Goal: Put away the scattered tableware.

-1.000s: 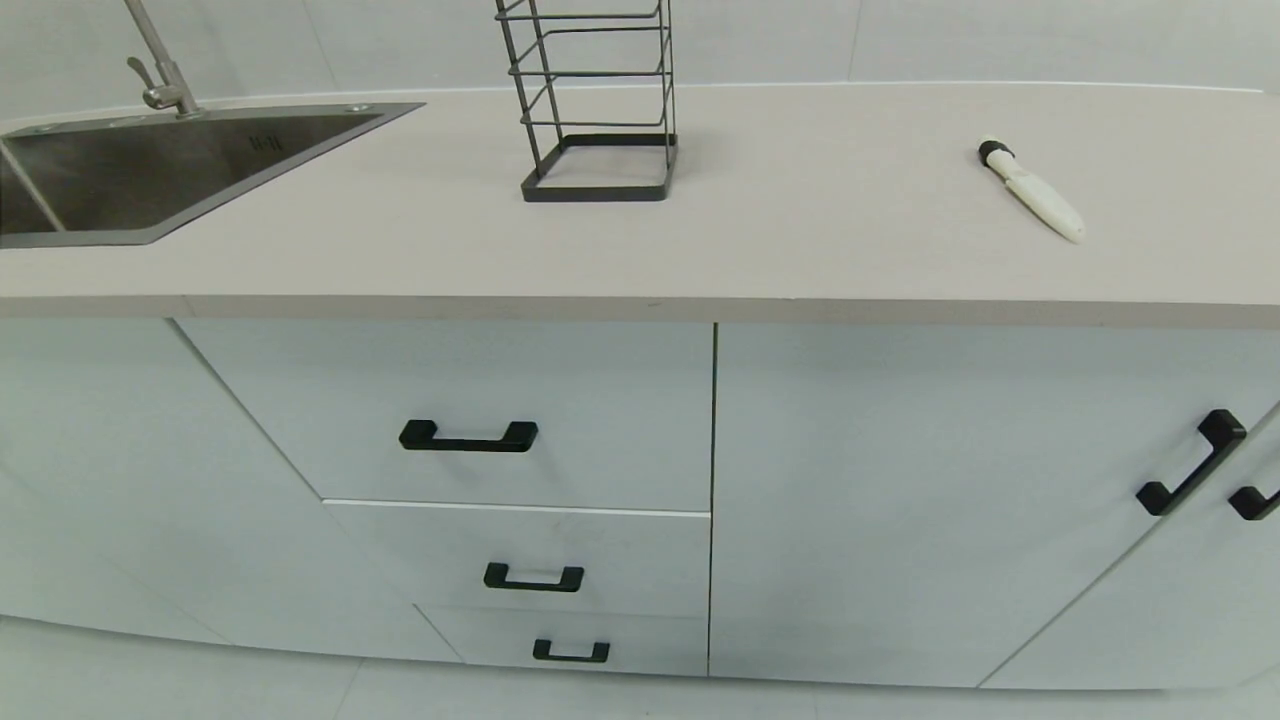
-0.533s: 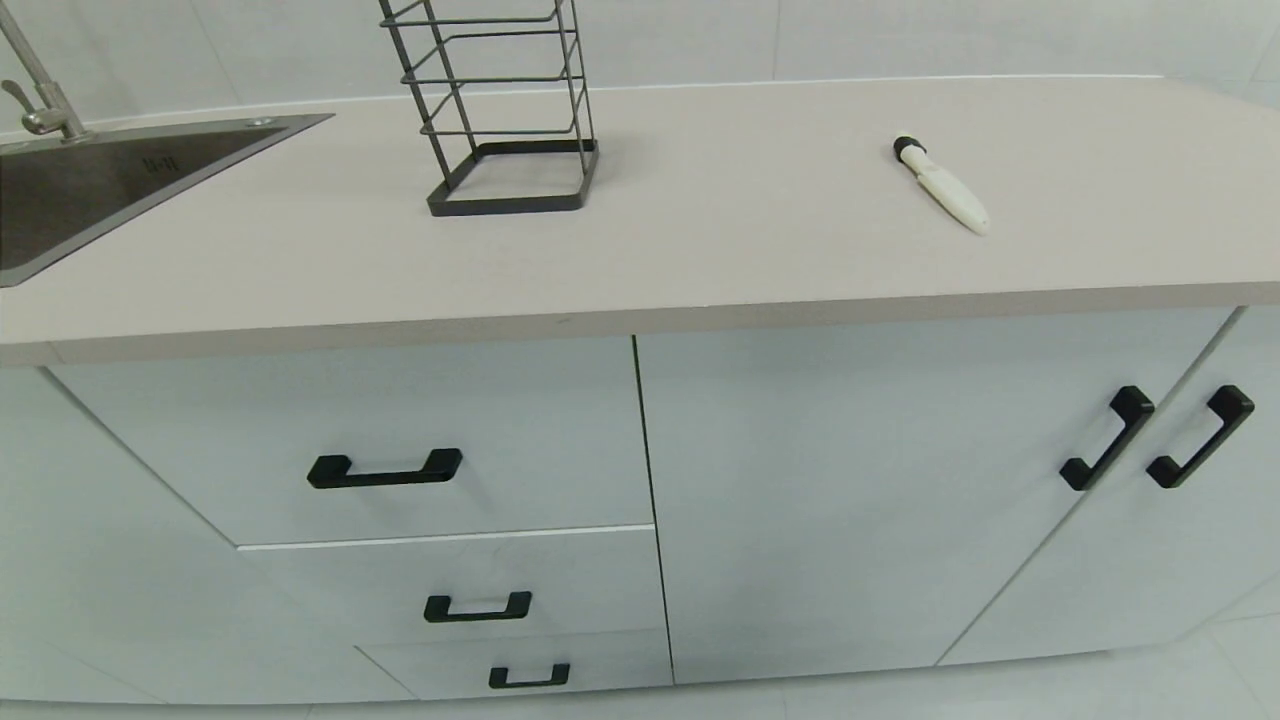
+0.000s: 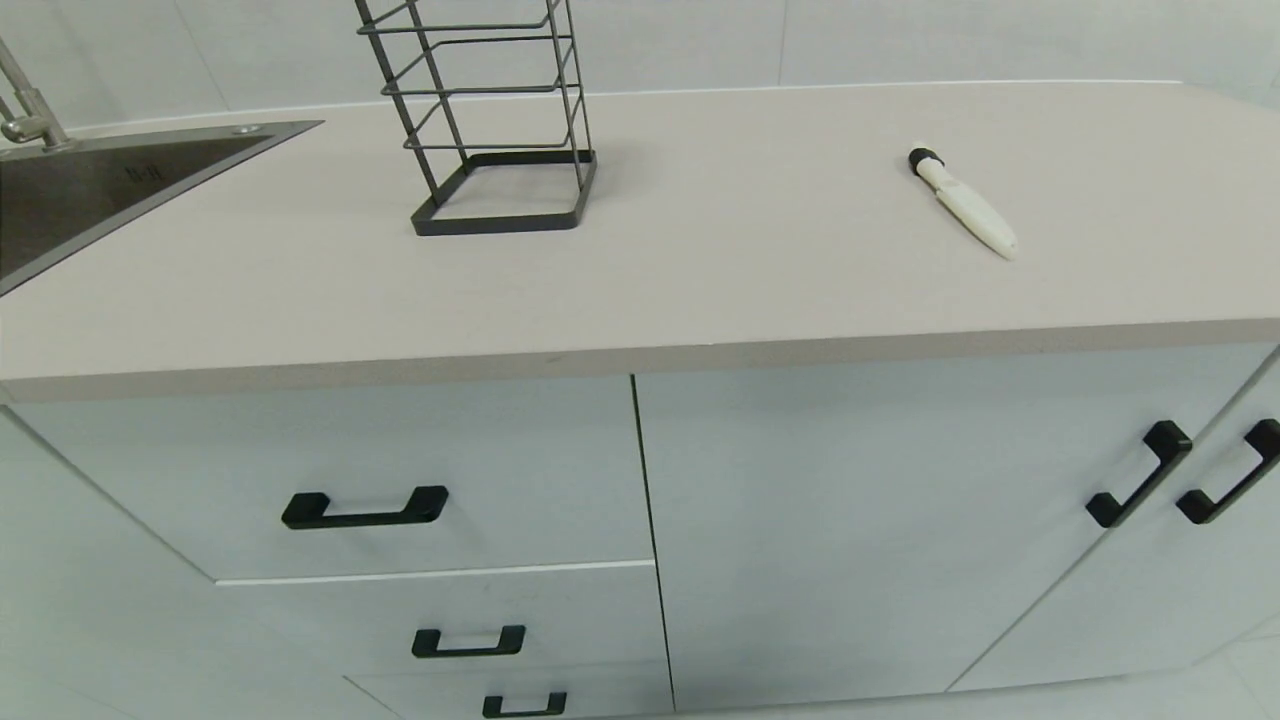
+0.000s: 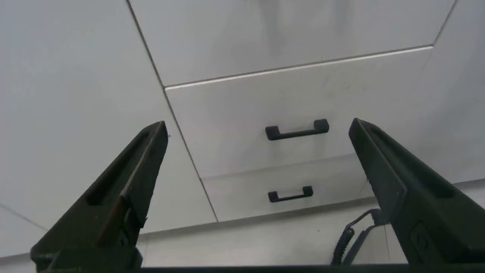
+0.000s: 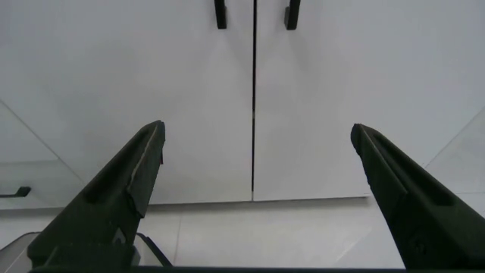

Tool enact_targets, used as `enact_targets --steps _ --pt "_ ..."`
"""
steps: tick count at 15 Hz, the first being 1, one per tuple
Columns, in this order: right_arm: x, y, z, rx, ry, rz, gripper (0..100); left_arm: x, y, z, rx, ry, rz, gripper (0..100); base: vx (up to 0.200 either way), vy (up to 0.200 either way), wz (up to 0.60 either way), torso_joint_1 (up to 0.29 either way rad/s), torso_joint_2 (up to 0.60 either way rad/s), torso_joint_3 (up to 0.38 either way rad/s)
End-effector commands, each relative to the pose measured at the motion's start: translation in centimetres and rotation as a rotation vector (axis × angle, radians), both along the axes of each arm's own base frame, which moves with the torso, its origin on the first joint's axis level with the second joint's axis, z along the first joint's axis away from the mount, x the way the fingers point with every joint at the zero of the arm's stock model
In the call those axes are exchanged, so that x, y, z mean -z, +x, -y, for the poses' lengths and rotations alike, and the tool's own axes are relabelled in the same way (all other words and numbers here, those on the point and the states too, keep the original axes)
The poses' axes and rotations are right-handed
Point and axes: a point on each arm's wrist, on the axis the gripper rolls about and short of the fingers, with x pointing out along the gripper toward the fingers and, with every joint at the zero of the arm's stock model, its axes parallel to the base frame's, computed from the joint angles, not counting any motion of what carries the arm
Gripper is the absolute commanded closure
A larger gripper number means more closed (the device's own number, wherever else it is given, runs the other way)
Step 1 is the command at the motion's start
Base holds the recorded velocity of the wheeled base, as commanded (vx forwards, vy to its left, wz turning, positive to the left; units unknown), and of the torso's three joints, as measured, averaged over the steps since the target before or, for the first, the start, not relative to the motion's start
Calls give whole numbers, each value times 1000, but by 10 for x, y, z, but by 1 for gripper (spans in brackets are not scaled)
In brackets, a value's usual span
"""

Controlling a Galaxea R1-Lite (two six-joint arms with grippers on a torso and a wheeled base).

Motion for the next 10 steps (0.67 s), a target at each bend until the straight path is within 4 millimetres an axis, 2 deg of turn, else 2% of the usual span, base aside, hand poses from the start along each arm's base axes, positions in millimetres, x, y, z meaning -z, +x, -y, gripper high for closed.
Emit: enact_targets --steps 1,10 --pt "0 0 0 -1 -1 -1 0 0 0 0 -1 -2 -2 0 0 0 0 0 0 0" --pt "0 0 0 -2 -2 -1 0 0 0 0 -1 -4 -2 0 0 0 0 0 0 0"
